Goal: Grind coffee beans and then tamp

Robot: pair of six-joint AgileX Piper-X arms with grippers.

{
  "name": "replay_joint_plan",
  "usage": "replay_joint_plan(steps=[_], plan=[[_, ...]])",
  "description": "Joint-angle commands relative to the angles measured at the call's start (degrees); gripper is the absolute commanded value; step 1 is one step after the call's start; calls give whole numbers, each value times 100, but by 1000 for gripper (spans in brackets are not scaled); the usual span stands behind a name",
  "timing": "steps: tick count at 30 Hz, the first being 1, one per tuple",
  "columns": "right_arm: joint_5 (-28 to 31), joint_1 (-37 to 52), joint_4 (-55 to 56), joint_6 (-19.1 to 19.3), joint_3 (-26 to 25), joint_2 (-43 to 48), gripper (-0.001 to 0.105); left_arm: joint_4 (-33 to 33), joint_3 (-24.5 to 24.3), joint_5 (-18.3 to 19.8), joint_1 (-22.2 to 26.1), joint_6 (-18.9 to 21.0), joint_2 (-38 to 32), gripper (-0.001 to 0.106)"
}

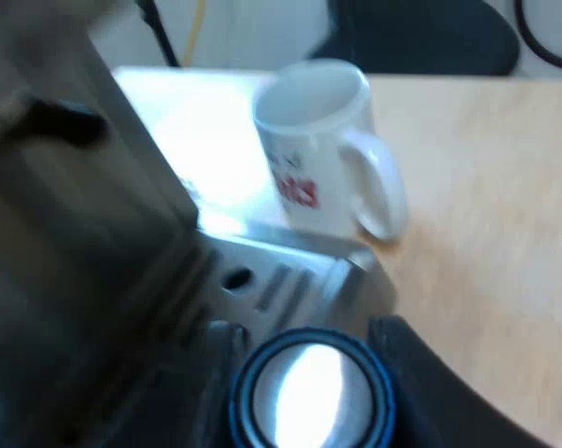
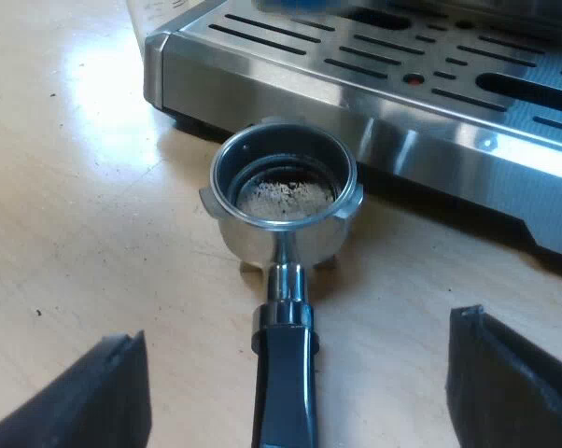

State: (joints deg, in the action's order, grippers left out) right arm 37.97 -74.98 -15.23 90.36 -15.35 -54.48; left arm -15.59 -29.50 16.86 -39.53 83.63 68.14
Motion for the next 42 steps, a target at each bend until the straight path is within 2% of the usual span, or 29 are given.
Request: replay_joint_plan(steps=[1,5,15,17,20,22,24,25,29,33,36,40,42], plan=[[-12,15,-43,71,-3,29,68,-96,-36,-222,-31,18,-320,15],[-12,15,-43,71,-3,29,68,195,-36,-489,-31,18,-610,15],[-12,15,-43,71,-3,29,68,1681,-36,-1440,-10,18,-1126,15],[-12,15,-43,71,-3,29,68,1911,-36,-1451,72,48,-1164,15],[-12,15,-43,71,-3,29,68,2174,-36,-1347,346,343,-1163,15],[-12,15,-43,71,-3,29,68,2314,-36,-898,735,533,-1163,15],[-12,15,-43,71,-3,29,68,2412,-36,-581,1014,532,-1163,15],[-12,15,-43,71,-3,29,68,2466,-36,-552,1141,532,-1163,15],[-12,15,-43,71,-3,29,68,2449,146,-554,1274,532,-1163,15],[-12,15,-43,71,-3,29,68,2380,604,-550,1258,532,-1177,15],[-12,15,-43,71,-3,29,68,1837,1004,-550,1258,565,-1176,15],[-12,15,-43,71,-3,29,68,908,1520,-550,1258,812,-1188,15],[-12,15,-43,71,-3,29,68,713,1634,-550,1258,811,-1188,15]])
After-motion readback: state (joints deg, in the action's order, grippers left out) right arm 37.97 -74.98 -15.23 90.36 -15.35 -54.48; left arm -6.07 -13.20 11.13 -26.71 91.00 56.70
